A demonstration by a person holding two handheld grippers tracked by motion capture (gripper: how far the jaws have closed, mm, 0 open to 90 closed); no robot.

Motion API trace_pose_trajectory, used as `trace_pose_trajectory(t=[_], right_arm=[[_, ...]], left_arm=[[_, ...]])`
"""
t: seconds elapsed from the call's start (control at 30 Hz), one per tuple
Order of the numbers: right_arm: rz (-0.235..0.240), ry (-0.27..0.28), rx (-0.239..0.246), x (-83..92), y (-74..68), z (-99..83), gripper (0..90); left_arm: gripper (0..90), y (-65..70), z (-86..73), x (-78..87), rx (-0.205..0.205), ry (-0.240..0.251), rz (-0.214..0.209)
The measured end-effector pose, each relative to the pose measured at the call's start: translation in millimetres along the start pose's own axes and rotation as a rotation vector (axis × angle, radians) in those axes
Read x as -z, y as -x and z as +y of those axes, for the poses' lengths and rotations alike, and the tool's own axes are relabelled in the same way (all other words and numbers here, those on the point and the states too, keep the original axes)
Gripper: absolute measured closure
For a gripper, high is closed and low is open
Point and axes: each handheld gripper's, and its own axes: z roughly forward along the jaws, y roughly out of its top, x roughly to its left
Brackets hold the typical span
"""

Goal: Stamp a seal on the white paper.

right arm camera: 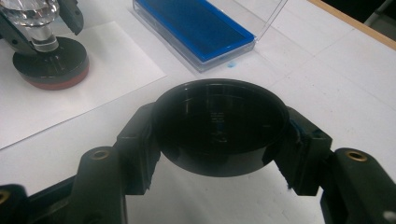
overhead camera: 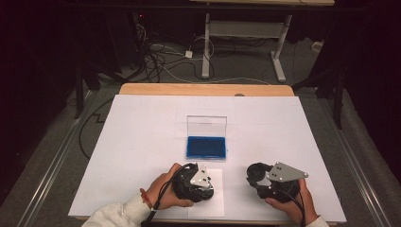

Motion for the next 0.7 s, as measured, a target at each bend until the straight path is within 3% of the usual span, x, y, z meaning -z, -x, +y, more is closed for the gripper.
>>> trace_pose_trajectory(t=[0.7], right_arm=[[0.009, -0.002, 0.012, 0.1, -2.3, 0.7, 38.6]], left_arm=[[54.4, 0.7, 3.9, 0.8, -0.005, -0.026, 0.018]])
